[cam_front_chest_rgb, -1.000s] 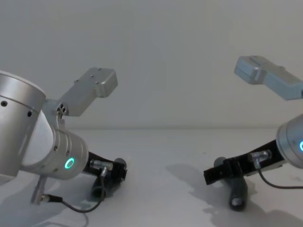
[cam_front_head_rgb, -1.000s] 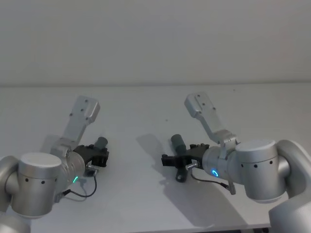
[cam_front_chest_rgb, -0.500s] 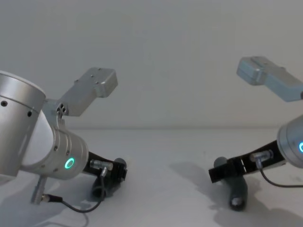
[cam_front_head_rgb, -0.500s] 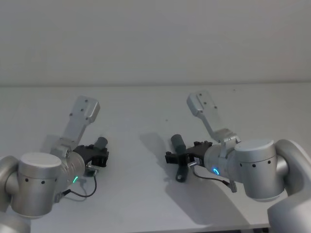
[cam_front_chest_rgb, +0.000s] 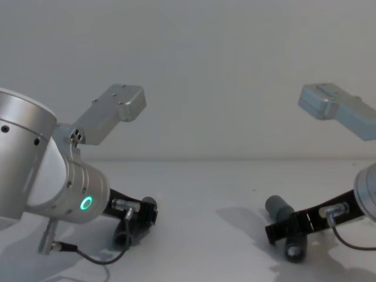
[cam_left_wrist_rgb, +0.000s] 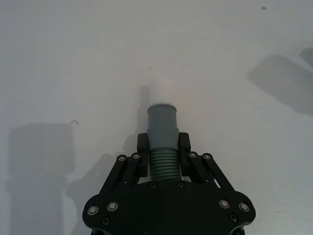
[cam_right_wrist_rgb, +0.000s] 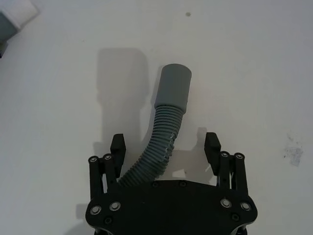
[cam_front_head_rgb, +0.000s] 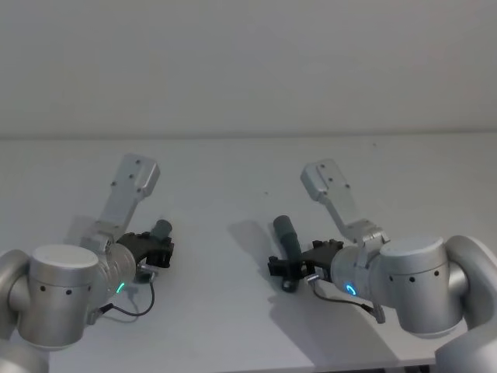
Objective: Use both hands to pick up one end of the pipe from the table, align the ends, and insert them.
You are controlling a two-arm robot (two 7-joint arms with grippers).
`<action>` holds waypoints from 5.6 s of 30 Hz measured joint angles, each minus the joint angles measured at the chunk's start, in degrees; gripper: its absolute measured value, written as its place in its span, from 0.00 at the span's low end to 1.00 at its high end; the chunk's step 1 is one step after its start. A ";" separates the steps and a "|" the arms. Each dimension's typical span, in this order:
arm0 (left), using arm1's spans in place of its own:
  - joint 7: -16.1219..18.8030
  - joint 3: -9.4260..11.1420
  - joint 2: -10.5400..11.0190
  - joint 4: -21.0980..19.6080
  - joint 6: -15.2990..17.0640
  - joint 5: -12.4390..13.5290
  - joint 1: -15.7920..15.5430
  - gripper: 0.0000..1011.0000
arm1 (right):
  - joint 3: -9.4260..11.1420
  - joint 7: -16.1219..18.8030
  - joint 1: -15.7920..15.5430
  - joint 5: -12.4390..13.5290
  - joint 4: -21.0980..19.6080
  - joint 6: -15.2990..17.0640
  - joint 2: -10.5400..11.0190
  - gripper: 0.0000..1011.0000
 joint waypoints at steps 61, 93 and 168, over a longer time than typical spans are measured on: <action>-2.81 4.41 2.55 -0.49 -4.06 4.08 -3.64 0.32 | 0.42 2.31 -4.03 -0.65 -4.66 -2.86 3.45 0.19; -21.77 9.36 14.46 -0.49 -21.24 7.73 -12.21 0.32 | 8.35 15.32 -13.18 0.11 -17.55 -31.59 18.80 0.18; -63.75 15.11 22.78 1.25 -32.49 -7.81 -25.40 0.32 | 9.22 27.77 -16.21 -3.60 -20.53 -54.21 34.63 0.18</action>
